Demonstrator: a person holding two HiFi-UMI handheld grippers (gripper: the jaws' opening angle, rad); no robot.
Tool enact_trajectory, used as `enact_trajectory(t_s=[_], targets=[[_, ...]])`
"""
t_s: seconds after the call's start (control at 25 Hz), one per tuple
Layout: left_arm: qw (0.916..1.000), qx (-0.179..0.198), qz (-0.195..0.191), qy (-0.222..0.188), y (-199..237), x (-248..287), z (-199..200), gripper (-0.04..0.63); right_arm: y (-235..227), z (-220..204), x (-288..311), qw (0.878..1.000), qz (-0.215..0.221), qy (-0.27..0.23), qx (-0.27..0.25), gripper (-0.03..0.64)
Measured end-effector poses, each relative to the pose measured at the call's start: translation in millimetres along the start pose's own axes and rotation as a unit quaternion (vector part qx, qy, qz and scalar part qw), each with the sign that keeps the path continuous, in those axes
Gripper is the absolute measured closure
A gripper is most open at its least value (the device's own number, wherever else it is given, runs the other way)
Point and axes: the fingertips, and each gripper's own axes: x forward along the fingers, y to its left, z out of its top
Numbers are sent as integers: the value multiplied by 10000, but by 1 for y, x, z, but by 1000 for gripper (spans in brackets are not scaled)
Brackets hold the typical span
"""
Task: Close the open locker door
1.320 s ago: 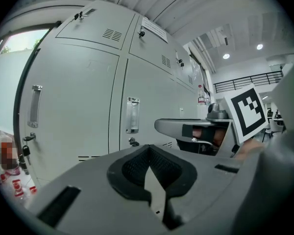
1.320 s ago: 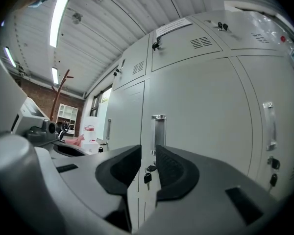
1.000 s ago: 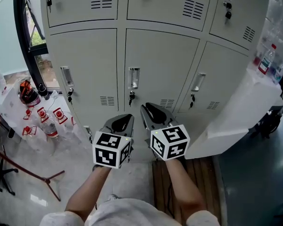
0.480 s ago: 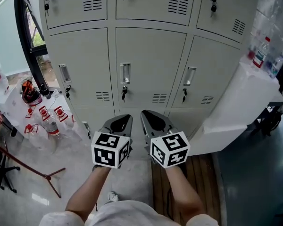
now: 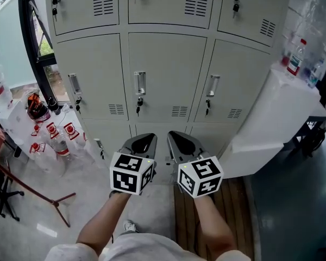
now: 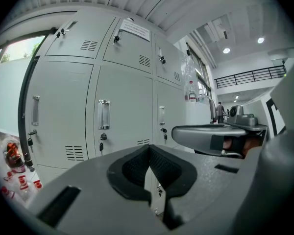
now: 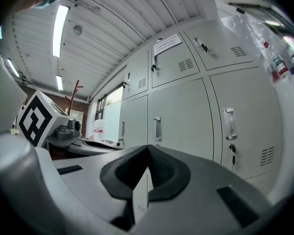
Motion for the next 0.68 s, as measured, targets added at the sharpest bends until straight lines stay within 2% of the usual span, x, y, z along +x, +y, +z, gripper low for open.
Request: enact_trajectory(t_s=[0.68], targets=[[10000, 39, -23, -5, -10, -9, -1, 589, 4, -6, -12, 10000, 63, 52, -6, 612]])
